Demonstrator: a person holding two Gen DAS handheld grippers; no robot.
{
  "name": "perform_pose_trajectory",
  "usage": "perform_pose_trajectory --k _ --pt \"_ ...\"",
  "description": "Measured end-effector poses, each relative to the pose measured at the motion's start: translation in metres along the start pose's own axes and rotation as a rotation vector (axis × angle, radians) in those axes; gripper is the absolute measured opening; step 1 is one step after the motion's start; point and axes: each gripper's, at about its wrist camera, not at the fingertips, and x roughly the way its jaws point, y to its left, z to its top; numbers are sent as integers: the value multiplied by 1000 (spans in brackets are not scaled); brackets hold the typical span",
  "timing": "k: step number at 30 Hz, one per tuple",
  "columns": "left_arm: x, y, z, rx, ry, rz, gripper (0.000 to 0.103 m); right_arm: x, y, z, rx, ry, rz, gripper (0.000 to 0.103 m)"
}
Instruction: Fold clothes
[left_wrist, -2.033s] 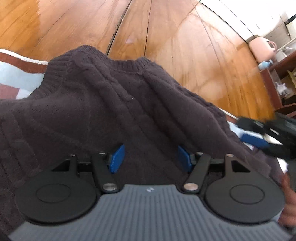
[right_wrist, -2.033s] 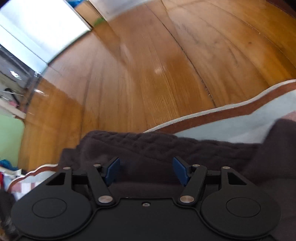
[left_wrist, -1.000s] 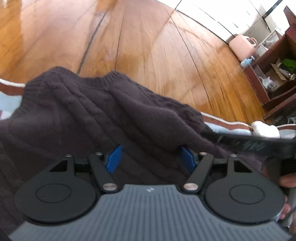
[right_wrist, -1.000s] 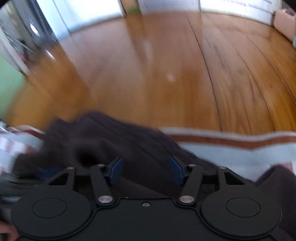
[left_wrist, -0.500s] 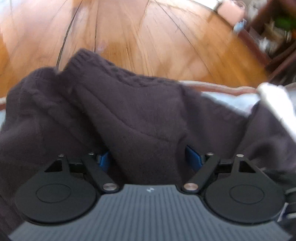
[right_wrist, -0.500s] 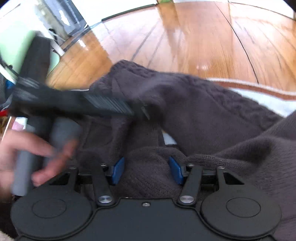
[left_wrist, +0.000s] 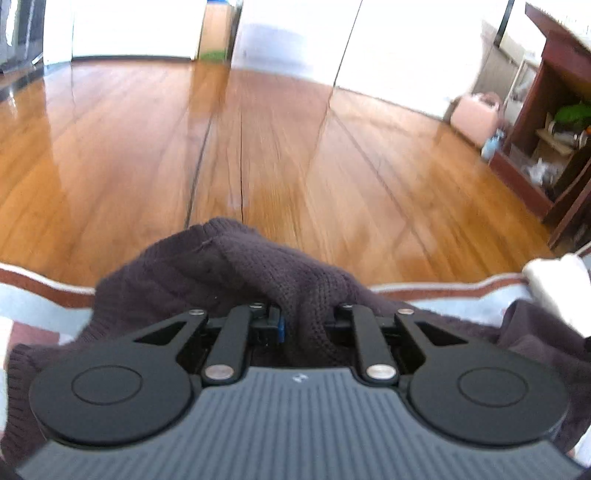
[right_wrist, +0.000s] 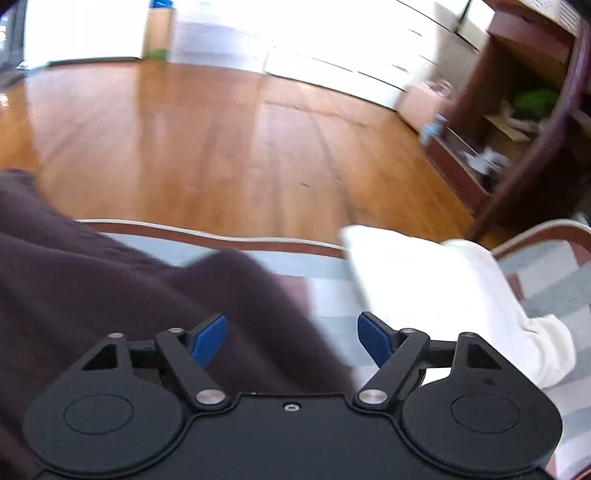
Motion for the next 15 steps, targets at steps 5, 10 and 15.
perform_pose_trajectory --k 5,10,15 --pt "-29 -9 10 61 -124 38 14 55 -9 -13 54 169 372 12" --pt "-62 21 23 -88 -259 84 13 -36 -14 -14 97 -69 496 7" --pt "-70 86 25 -275 -95 154 14 -99 -23 -43 161 -41 659 8"
